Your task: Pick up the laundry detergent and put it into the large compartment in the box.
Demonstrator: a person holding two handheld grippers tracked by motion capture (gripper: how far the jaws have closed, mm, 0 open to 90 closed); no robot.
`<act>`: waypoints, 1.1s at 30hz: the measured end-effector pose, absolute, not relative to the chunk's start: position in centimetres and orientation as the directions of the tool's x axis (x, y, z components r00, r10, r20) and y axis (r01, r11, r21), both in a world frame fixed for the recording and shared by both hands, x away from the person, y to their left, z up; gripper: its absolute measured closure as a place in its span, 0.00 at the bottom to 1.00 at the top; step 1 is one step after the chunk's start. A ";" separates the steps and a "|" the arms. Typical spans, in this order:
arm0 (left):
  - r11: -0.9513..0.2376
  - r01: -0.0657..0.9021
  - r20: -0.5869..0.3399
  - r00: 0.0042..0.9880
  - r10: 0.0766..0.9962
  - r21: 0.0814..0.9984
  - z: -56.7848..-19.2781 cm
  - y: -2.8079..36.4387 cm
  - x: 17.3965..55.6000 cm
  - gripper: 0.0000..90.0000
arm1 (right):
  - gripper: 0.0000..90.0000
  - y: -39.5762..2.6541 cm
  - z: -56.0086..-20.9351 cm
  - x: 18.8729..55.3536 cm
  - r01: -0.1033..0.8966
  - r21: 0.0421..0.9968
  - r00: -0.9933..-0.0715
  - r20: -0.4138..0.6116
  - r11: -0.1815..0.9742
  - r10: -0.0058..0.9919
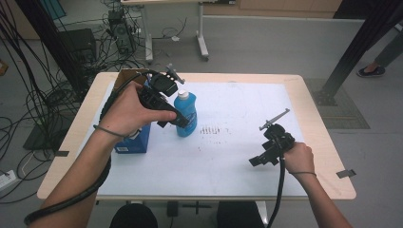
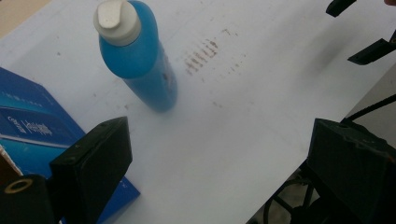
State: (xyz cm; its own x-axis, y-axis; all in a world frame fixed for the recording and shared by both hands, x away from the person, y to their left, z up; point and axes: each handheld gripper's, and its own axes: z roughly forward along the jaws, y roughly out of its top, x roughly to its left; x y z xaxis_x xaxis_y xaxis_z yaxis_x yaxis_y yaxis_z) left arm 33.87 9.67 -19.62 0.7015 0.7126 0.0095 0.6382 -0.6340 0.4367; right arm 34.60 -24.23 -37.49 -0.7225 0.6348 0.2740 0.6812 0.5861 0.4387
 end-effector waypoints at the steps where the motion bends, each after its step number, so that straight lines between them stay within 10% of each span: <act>1: -0.632 0.639 0.009 0.700 0.714 0.438 -19.6 9.7 33.8 0.08 | 0.04 -24.2 -37.5 34.6 0.681 0.439 -0.723 0.273 0.586 0.635; 33: -0.621 0.640 -0.003 0.697 0.717 0.452 -19.6 9.7 34.2 0.08 | 0.04 -24.4 -37.4 34.8 0.684 0.423 -0.722 0.279 0.594 0.633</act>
